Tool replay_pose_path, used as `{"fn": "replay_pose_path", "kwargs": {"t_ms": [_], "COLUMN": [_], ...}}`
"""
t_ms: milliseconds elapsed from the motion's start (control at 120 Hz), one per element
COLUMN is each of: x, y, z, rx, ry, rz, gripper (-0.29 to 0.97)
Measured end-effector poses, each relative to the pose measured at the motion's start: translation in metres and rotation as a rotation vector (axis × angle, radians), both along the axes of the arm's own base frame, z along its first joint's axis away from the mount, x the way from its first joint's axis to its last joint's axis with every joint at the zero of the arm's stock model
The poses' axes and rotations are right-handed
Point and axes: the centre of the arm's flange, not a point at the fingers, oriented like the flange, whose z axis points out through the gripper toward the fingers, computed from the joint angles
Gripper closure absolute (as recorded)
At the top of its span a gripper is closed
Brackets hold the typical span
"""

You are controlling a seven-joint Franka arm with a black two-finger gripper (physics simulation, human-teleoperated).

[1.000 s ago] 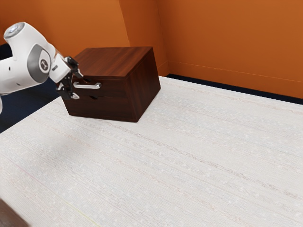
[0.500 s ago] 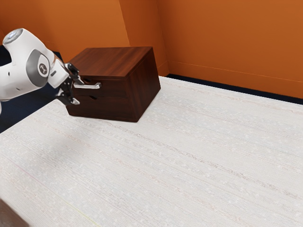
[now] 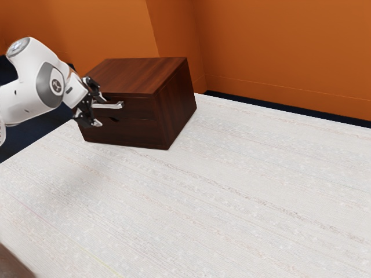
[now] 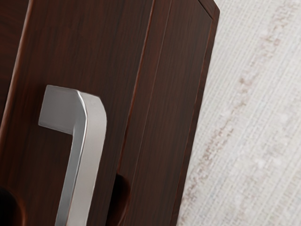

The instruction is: Pull the drawer handle with one arm to open the drawer

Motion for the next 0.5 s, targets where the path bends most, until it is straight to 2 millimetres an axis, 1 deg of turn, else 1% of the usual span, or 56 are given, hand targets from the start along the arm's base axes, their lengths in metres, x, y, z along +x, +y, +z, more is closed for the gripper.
{"fn": "replay_pose_path", "kwargs": {"t_ms": [92,150,242,500], "x": [0.0025,0.0031,0.004,0.0032], "y": [0.0008,0.001,-0.0006,0.0], "z": [-0.0067,-0.0077,-0.0061,-0.0032], "rx": [0.001,0.003,0.007,0.012], "ry": [0.004,0.002,-0.004,-0.012], "rz": [0.0,-0.001,-0.003,-0.004], "gripper": [0.04,0.06,0.15,0.37]}}
